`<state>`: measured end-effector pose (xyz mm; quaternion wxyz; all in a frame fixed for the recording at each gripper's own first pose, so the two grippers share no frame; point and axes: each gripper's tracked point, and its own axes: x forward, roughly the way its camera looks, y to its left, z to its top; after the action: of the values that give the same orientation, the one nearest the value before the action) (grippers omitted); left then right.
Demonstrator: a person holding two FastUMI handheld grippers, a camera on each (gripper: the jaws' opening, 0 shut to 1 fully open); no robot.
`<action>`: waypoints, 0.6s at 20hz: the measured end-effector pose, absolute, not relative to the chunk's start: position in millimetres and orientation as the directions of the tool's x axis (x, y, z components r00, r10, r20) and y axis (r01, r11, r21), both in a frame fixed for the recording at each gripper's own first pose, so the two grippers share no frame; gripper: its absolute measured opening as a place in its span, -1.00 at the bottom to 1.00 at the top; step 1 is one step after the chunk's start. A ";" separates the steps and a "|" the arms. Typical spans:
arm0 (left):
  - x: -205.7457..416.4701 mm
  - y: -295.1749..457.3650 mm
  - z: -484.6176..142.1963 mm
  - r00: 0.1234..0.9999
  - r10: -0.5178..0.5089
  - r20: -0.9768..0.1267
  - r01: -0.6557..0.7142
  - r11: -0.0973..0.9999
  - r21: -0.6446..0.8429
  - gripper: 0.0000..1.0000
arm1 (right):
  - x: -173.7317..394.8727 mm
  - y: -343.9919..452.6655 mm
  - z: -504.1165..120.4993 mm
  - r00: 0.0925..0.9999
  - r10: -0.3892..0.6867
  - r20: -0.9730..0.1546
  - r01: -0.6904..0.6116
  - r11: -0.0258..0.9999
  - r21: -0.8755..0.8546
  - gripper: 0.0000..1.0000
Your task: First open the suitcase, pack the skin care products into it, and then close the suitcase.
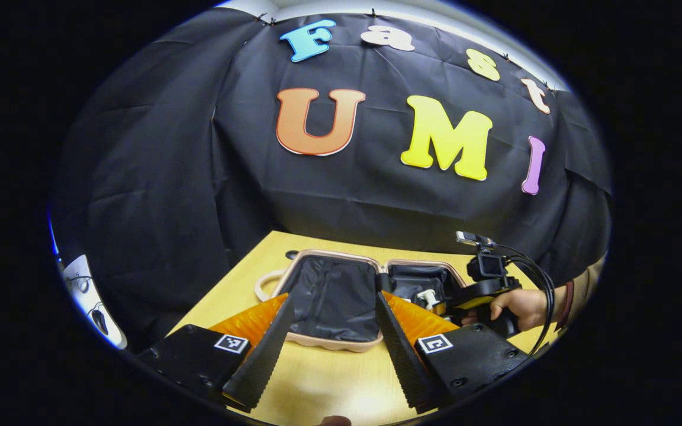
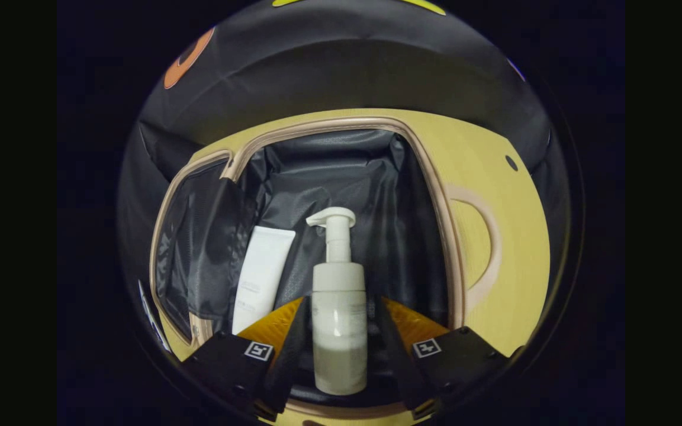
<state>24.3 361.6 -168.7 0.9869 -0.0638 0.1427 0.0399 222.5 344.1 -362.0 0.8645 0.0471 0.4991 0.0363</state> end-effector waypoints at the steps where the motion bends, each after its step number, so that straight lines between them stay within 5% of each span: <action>1: 26.9 367.1 -168.6 0.956 0.066 -0.285 -0.105 0.987 -0.123 0.77 | 219.9 345.4 -355.2 0.510 0.127 -0.851 -0.017 0.990 0.137 0.40; 5: 30.3 389.3 -173.9 0.951 0.088 -0.295 -0.134 0.981 -0.138 0.76 | 205.6 336.2 -319.1 0.567 0.166 -0.807 -0.101 0.986 0.132 0.59; 12: 57.7 439.6 -210.2 0.938 0.069 -0.339 -0.221 0.873 -0.436 0.78 | 151.3 300.5 -218.3 0.716 0.229 -0.659 -0.297 0.955 0.008 0.60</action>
<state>57.7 439.6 -210.2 0.9545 -0.2407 0.1586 0.0759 151.3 300.5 -218.3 0.9250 -0.0493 0.3489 0.1421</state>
